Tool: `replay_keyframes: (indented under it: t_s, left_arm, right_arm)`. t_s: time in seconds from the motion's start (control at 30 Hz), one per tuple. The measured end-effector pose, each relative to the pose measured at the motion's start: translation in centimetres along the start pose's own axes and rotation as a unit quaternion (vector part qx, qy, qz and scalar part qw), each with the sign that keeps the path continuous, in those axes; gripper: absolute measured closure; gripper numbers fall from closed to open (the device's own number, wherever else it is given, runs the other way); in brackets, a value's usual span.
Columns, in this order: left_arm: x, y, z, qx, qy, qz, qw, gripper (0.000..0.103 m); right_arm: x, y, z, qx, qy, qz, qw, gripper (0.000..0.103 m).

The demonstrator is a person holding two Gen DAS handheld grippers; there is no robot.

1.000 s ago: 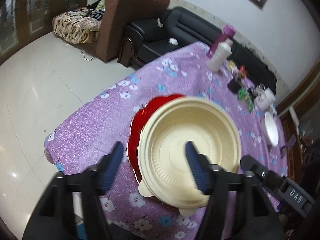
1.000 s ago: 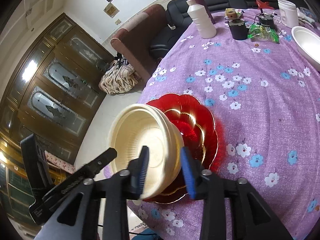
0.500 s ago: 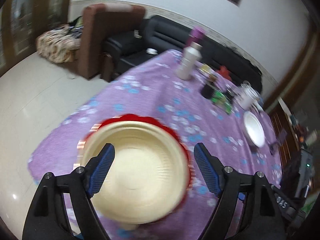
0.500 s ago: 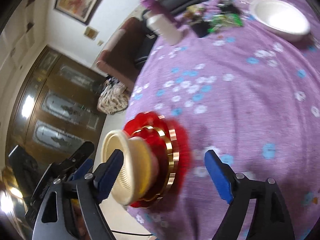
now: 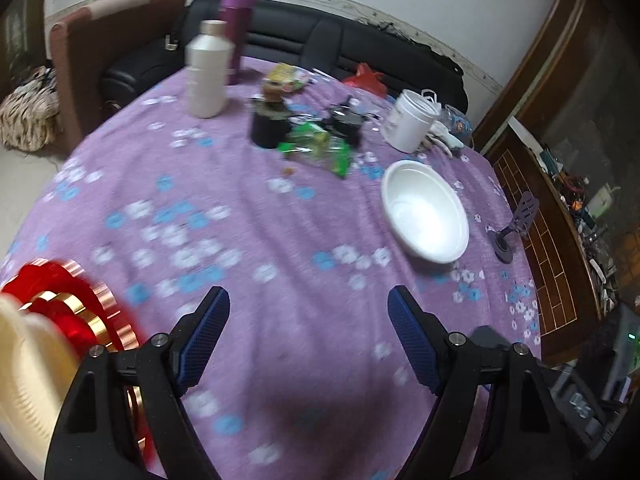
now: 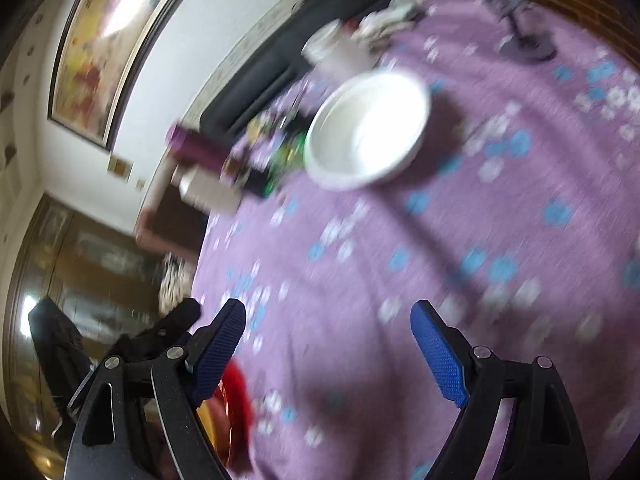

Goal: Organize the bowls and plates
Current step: 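Move the left gripper to the white foam bowl and grasp its rim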

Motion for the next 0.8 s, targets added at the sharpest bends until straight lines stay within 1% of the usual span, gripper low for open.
replay_keyframes:
  t_s: [0.1, 0.17, 0.27, 0.37, 0.4, 0.47, 0.53, 0.6, 0.63, 0.8]
  left_arm:
    - [2.8, 2.2, -1.7, 0.002, -0.011, -0.002, 0.9999, 0.021]
    - [4.5, 3.5, -2.6, 0.004, -0.011, -0.012, 0.9999, 0.021]
    - [7.0, 5.4, -3.7, 0.02, -0.014, -0.025, 0.9994, 0.021]
    - [9.2, 6.6, -4.3, 0.03, -0.022, -0.035, 0.9987, 0.021]
    - [9.7, 6.8, -4.5, 0.03, -0.024, -0.04, 0.9985, 0.021]
    - [10.7, 7.5, -5.0, 0.035, -0.02, -0.046, 0.9981, 0.021]
    - [11.6, 8.0, -5.4, 0.042, -0.011, -0.051, 0.9978, 0.021]
    - [12.5, 8.2, -5.7, 0.043, -0.011, -0.056, 0.9974, 0.021]
    - [13.1, 8.2, -5.8, 0.042, -0.013, -0.058, 0.9974, 0.021]
    - [15.0, 8.3, -6.2, 0.039, -0.012, -0.07, 0.9967, 0.023]
  right_arm:
    - [-0.5, 1.2, -3.0, 0.007, 0.026, 0.016, 1.0, 0.017]
    - [-0.2, 1.9, -4.7, 0.009, 0.033, 0.023, 0.999, 0.017]
    - [1.2, 3.1, -7.2, 0.011, 0.036, 0.044, 0.998, 0.017]
    - [2.7, 4.2, -9.4, 0.022, 0.036, 0.05, 0.998, 0.021]
    - [3.4, 4.5, -10.2, 0.026, 0.034, 0.055, 0.998, 0.025]
    - [4.3, 4.8, -11.0, 0.025, 0.031, 0.057, 0.998, 0.029]
    - [5.2, 4.9, -11.7, 0.018, 0.035, 0.068, 0.997, 0.033]
    - [6.1, 5.2, -12.2, 0.02, 0.036, 0.073, 0.996, 0.036]
    - [6.5, 5.3, -12.4, 0.023, 0.034, 0.073, 0.997, 0.039]
    - [8.2, 5.2, -12.9, 0.016, 0.034, 0.084, 0.996, 0.042]
Point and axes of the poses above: each gripper's, at about its wrist camera, not at the fingertips, and x roughly the way its jaws point, y to its right, z to its underside, the point moved 2 cm from there along x, roughly the way its jaws point, and after that the axes turned 4 degrees about x, right-handed, at the moved point
